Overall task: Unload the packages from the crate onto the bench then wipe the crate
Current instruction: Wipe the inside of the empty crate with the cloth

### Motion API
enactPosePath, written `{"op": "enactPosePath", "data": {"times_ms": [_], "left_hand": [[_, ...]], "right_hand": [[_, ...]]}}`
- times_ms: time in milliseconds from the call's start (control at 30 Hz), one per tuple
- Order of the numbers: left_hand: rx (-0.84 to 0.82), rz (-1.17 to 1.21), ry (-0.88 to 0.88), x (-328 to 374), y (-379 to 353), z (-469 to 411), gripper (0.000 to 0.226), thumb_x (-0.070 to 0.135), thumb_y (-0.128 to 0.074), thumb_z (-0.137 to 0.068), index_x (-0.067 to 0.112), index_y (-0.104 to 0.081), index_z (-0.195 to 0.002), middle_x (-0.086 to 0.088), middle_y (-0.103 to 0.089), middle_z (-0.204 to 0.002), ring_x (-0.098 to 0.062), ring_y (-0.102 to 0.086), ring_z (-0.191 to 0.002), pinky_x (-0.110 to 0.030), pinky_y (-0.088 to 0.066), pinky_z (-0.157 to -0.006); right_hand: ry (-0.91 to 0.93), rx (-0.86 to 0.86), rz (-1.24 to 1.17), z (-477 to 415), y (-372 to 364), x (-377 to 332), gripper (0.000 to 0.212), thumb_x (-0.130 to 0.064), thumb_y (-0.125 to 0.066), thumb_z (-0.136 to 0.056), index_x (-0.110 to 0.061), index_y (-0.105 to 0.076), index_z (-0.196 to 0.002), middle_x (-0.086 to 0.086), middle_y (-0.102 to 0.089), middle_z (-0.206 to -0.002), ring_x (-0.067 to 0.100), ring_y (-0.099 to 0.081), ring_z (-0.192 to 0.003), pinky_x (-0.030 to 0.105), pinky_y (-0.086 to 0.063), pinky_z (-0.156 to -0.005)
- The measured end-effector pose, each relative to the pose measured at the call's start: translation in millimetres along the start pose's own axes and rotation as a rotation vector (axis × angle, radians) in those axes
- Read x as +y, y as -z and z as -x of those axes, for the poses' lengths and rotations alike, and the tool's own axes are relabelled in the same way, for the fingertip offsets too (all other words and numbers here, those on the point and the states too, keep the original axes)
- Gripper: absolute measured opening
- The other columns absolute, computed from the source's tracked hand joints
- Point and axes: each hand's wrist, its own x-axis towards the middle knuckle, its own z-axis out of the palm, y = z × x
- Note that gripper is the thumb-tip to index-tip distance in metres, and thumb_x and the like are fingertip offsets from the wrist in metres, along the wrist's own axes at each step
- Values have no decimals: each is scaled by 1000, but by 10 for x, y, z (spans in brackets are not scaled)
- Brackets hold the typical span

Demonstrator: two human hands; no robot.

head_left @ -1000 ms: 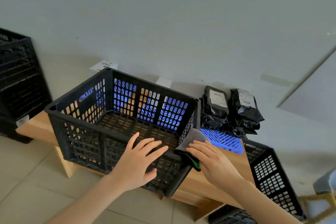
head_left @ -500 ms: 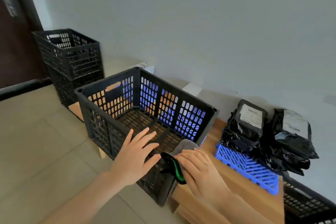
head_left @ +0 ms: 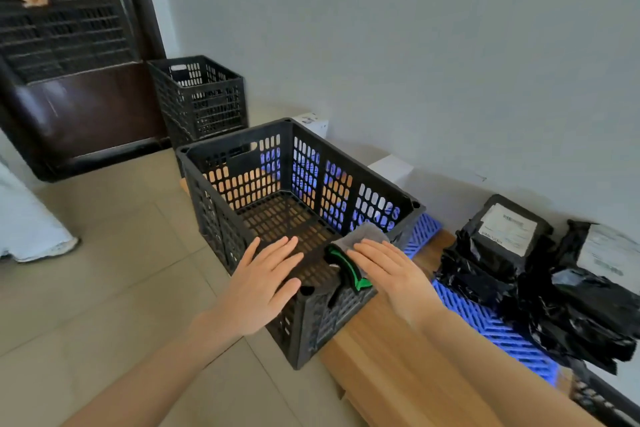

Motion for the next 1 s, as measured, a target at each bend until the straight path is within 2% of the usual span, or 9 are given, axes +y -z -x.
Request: {"op": "enactPosePath", "data": {"times_ms": [100, 233, 300, 467, 533, 633, 733, 833, 1000], "left_hand": [[-32, 16, 50, 49, 36, -20, 82, 64, 7, -90, 29, -36, -150, 14, -11, -162, 0, 3, -148, -30, 17, -118], [-53, -12, 66, 64, 40, -16, 76, 56, 1, -90, 28, -39, -149, 12, -13, -162, -1, 0, -149, -30, 17, -117], [-68, -24, 69, 66, 43, -11, 77, 56, 2, -89, 28, -39, -149, 12, -13, -163, -1, 1, -149, -30, 17, -117], [-69, -34, 60, 61, 42, -7, 90, 66, 15, -86, 28, -38, -149, 13, -12, -162, -1, 0, -149, -30, 17, -117], [-60, -34, 57, 57, 36, -5, 83, 62, 8, -90, 26, -39, -149, 11, -15, -162, -2, -3, -149, -30, 16, -117], [-44, -45, 39, 32, 14, 0, 93, 66, 17, -88, 26, -42, -147, 11, -20, -161, -3, -8, -148, -31, 13, -117], [-38, -43, 29, 20, 14, -5, 96, 67, 18, -86, 26, -43, -146, 11, -23, -160, -3, -11, -148, -32, 10, -118], [-29, -45, 27, 27, 11, -3, 90, 65, 13, -90, 27, -47, -145, 11, -27, -159, -2, -15, -147, -32, 8, -118], [-35, -34, 36, 17, 4, -22, 75, 60, 1, -97, 28, -50, -142, 13, -28, -158, -1, -14, -146, -31, 10, -118]], "right_hand": [[-101, -10, 34, -10, 29, 398, 79, 5, -71, -74, -20, -42, -144, 0, -47, -144, 19, -41, -135, 38, -30, -114], [-238, -16, 42, -61, 48, 718, 83, 11, -77, -65, -18, -49, -138, 5, -52, -140, 27, -50, -128, 46, -45, -102], [-292, -14, 68, -109, 51, 693, 78, 9, -76, -67, -18, -52, -136, 6, -55, -137, 28, -50, -129, 45, -42, -104], [-176, -20, 25, -58, 144, 85, 75, -6, -76, -73, -24, -47, -140, -3, -50, -142, 20, -42, -135, 44, -26, -113], [-54, -7, -49, -27, 102, -297, 70, -12, -69, -81, -27, -41, -143, -6, -46, -145, 16, -37, -138, 44, -24, -115], [39, 5, -80, -10, -33, -637, 66, -16, -62, -88, -28, -34, -146, -9, -41, -148, 12, -29, -141, 38, -22, -118], [78, 14, -92, -1, -38, -519, 63, -16, -56, -91, -27, -32, -148, -9, -38, -149, 10, -26, -142, 32, -15, -119], [103, 3, -97, -24, -17, -257, 68, -13, -63, -87, -25, -34, -147, -7, -39, -149, 12, -29, -141, 33, -19, -117], [-119, -71, 7, -2, -6, 414, 92, -3, -73, -76, -30, -24, -150, -7, -31, -154, 12, -25, -143, 40, -27, -116]]}}
